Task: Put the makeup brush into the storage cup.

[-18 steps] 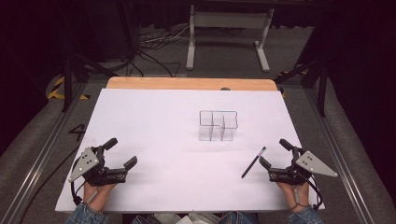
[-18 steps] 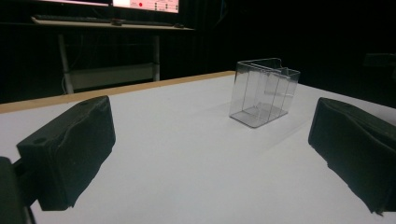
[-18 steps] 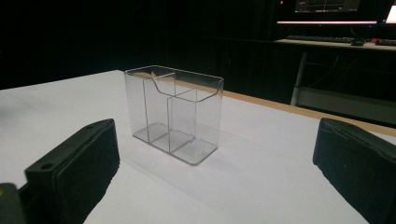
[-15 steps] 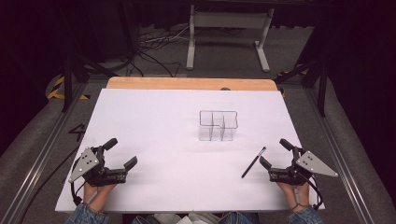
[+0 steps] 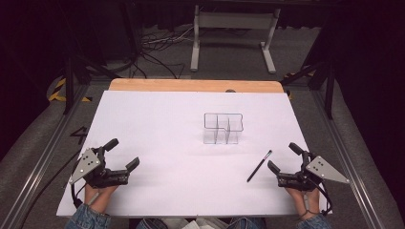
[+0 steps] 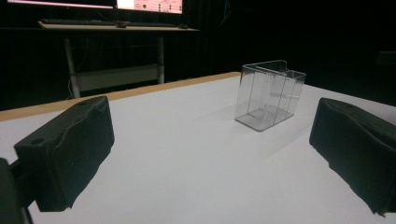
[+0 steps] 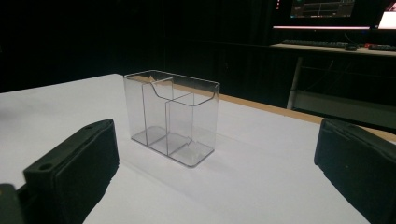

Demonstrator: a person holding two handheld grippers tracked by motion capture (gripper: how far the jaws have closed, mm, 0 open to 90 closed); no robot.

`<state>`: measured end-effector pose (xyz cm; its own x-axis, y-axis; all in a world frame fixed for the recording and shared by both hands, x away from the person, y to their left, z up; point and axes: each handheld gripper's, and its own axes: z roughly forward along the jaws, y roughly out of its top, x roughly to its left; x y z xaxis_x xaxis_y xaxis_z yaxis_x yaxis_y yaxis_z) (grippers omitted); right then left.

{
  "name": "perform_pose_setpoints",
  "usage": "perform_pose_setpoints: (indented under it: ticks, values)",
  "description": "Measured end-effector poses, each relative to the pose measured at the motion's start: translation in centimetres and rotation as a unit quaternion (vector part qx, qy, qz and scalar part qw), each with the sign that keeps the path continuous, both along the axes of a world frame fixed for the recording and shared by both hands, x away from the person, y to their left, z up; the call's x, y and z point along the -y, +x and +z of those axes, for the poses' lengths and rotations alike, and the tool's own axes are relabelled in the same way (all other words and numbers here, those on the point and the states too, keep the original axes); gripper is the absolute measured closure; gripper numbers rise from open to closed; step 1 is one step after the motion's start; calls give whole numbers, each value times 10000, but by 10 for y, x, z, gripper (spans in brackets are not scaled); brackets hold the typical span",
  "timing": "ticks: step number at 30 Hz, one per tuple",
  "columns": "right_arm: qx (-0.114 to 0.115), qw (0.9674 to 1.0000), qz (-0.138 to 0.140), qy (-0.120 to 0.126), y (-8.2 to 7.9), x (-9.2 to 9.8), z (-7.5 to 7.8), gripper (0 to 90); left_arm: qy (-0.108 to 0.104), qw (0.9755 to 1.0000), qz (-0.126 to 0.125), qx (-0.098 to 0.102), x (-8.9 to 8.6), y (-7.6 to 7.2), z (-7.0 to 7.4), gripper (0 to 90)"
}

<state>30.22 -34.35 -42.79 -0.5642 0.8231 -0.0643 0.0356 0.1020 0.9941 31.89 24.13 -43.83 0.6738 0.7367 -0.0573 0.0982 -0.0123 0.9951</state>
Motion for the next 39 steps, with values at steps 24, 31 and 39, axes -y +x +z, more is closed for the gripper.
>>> perform_pose_setpoints:
  ticks: [24, 31, 39]
  values:
    - [-319, 9995, 22, -32, 13, -6, 15, 10, 24, 9999, 62, -86, -4, -4, -4, 9]
    - [-303, 9995, -15, 59, 25, -8, 29, 8, 31, 10000, 22, -40, -3, -3, -5, 11]
    - [-312, 9994, -32, 126, 41, -12, 39, 7, 5, 10000, -3, -63, -3, -2, -5, 11]
